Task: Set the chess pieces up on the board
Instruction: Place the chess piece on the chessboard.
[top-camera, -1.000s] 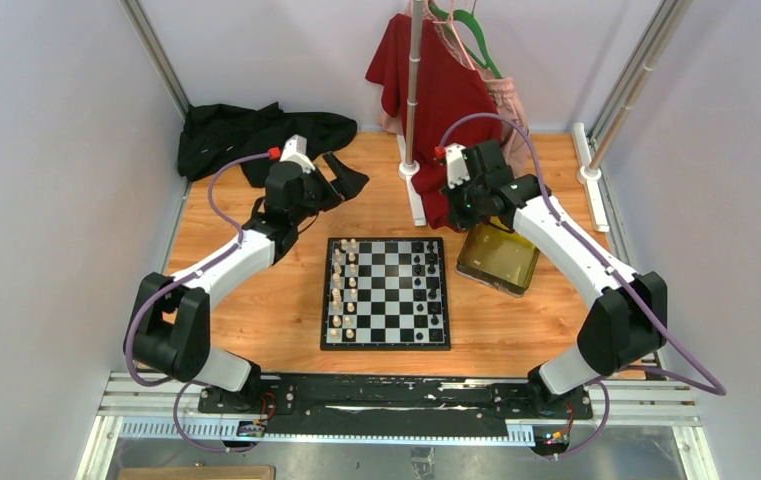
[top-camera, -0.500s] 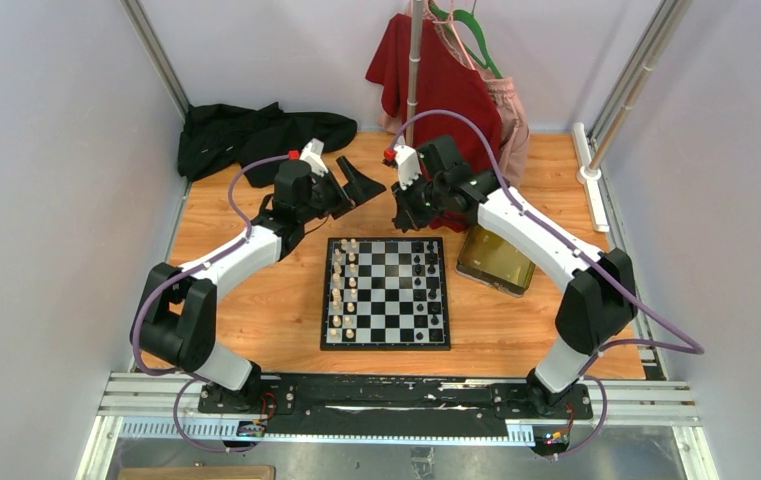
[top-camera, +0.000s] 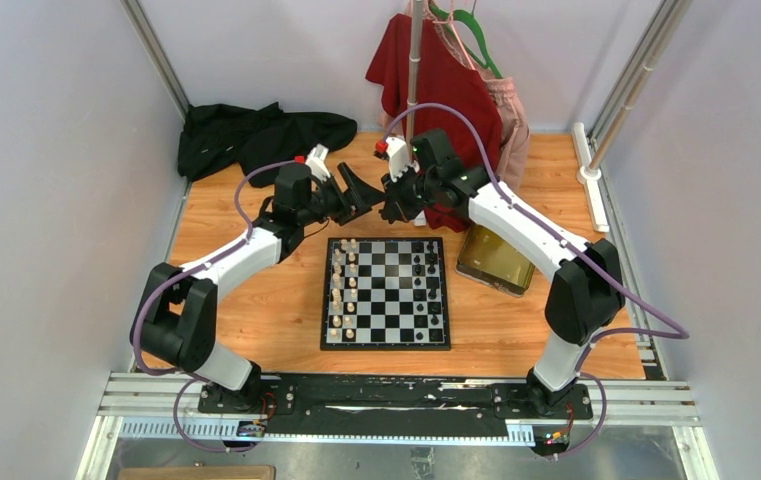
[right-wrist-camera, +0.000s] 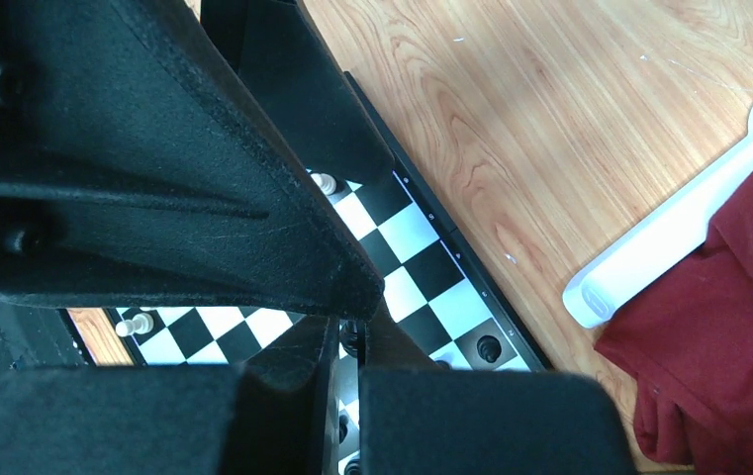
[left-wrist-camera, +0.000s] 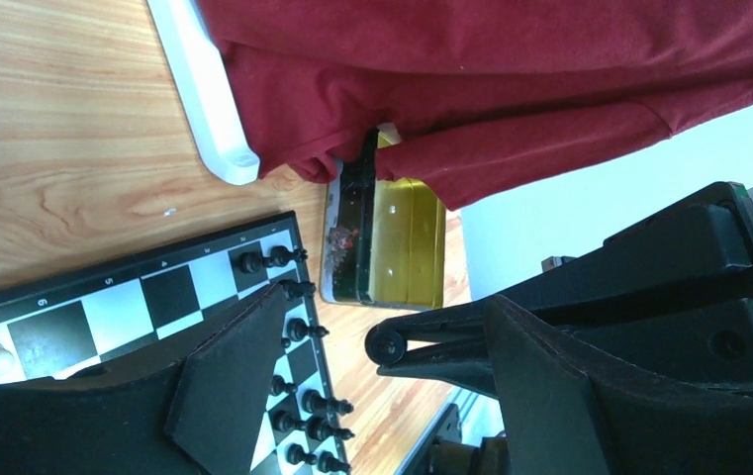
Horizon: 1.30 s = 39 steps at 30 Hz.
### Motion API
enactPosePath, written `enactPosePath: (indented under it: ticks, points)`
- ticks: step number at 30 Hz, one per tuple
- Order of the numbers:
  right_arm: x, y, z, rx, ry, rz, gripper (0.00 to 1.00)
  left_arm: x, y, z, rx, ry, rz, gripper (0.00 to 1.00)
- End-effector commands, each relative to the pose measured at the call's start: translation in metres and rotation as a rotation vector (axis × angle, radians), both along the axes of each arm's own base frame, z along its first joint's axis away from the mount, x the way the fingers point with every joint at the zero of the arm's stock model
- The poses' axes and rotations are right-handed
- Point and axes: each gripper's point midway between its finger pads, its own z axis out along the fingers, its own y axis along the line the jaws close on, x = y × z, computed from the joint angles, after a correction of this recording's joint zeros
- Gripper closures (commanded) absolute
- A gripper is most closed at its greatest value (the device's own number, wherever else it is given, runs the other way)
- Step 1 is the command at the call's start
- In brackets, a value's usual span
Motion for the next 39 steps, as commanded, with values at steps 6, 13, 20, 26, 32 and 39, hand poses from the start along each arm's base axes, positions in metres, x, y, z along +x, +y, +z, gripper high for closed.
enactPosePath:
  ticks: [6,13,20,26,32,39]
  points:
    - [0.007,0.019,0.013,0.068,-0.071,0.028,1.00,-0.019,-0.006,-0.005,-0.029,0.043,-0.066,0.31]
    - [0.010,0.018,0.016,0.106,-0.119,-0.002,1.00,-0.027,-0.003,-0.013,-0.005,0.083,-0.071,0.35]
    - [0.009,0.016,0.012,0.137,-0.144,-0.024,1.00,-0.030,-0.002,-0.015,-0.012,0.102,-0.065,0.39]
    - [0.011,0.011,0.013,0.144,-0.178,-0.047,1.00,-0.030,-0.001,-0.016,-0.006,0.107,-0.058,0.43]
    - [0.011,0.011,0.012,0.146,-0.187,-0.047,1.00,-0.031,-0.002,-0.018,-0.002,0.115,-0.060,0.49]
    - [0.011,0.013,0.013,0.159,-0.191,-0.045,1.00,-0.034,-0.006,-0.023,0.002,0.129,-0.074,0.54]
